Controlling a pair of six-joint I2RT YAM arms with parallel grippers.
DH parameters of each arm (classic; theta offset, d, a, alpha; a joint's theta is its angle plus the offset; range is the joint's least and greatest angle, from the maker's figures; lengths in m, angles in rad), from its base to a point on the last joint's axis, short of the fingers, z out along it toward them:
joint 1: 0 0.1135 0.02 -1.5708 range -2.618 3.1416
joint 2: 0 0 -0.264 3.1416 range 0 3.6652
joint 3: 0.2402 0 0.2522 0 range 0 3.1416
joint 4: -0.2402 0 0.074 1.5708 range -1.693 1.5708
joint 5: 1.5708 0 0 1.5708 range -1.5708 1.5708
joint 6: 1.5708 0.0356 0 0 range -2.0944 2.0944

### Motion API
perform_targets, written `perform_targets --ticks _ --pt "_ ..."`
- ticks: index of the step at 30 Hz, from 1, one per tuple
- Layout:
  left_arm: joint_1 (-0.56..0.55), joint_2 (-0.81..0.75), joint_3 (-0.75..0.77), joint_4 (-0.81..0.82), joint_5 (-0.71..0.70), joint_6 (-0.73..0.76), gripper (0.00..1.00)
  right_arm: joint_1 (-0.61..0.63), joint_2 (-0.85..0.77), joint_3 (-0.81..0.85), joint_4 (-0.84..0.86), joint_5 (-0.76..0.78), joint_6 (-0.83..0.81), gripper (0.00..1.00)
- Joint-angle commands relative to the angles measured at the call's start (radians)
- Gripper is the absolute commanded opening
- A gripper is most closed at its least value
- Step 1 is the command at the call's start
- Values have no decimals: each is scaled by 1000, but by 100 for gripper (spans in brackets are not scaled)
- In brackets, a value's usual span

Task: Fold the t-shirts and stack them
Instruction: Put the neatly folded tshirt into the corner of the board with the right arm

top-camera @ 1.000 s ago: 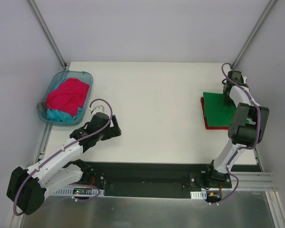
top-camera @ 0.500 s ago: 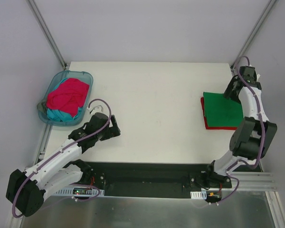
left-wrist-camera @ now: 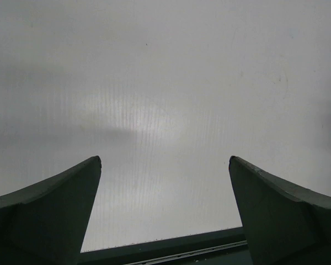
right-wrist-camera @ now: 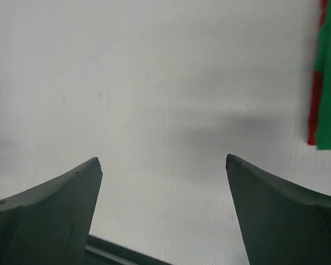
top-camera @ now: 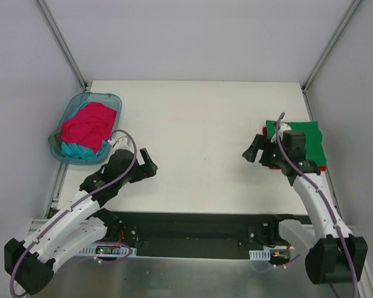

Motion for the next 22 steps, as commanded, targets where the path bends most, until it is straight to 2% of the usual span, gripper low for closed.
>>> perform_targets --ticks 1,6,11,16,22 --pt "11 -69 -39 1 13 10 99 98 -186 -172 141 -70 17 96" --pt "11 -144 -95 12 -7 5 99 121 -359 -365 214 -96 37 96" --pt "11 -222 -134 26 -21 22 99 120 -462 -422 219 -9 54 96" --pt "11 -298 -164 28 -44 8 99 120 -527 -455 236 -21 31 96" --pt "11 -319 -181 25 -73 -9 99 120 -589 -481 245 39 55 96"
